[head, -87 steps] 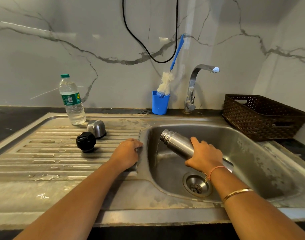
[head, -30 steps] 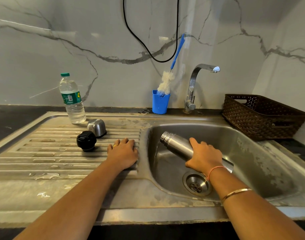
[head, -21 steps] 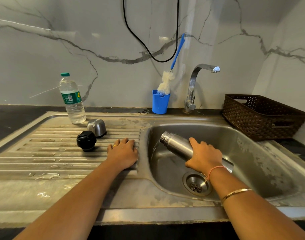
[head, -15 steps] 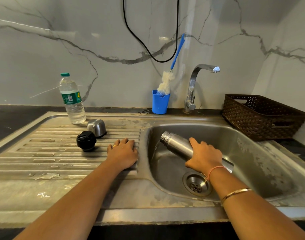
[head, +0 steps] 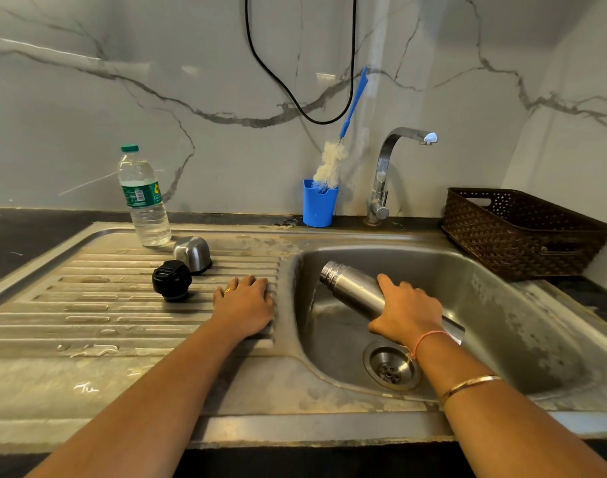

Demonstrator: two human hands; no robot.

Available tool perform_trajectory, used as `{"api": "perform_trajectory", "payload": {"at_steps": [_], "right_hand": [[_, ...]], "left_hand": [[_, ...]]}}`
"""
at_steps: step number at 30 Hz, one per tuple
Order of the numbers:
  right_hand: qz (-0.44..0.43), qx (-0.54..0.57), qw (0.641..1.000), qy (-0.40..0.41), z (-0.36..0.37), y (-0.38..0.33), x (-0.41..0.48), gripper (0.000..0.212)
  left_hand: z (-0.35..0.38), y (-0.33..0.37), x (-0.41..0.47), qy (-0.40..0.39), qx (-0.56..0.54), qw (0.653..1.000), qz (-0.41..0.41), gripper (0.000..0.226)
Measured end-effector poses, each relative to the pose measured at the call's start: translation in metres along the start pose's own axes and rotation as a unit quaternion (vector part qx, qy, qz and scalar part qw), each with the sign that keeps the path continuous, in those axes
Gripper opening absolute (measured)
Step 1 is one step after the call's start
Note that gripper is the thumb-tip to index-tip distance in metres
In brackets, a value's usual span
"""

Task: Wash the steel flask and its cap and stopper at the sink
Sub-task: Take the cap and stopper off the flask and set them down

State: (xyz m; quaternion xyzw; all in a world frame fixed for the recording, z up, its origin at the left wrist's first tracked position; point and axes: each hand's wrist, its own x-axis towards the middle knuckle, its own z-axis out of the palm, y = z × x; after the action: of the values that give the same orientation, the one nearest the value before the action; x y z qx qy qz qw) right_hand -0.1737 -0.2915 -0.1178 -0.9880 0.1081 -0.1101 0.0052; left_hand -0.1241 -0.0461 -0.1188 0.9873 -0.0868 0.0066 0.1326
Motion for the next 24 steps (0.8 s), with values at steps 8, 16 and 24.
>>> {"api": "perform_trajectory", "payload": {"at_steps": [8,16,24], "right_hand": [[0.001,-0.006,1.0,-0.003,0.0003,-0.0001,0.0001,0.062],[0.002,-0.01,1.0,-0.005,0.0014,0.0001,0.001,0.06],[0.0,-0.013,1.0,-0.004,0.0023,-0.0008,0.0016,0.059]], "left_hand": [[0.0006,0.0,-0.0002,0.004,0.0,1.0,0.0,0.046],[-0.0001,0.0001,0.0003,0.004,0.006,1.0,0.001,0.047],[0.0013,-0.0007,0.0011,0.006,0.007,1.0,0.004,0.046]]}}
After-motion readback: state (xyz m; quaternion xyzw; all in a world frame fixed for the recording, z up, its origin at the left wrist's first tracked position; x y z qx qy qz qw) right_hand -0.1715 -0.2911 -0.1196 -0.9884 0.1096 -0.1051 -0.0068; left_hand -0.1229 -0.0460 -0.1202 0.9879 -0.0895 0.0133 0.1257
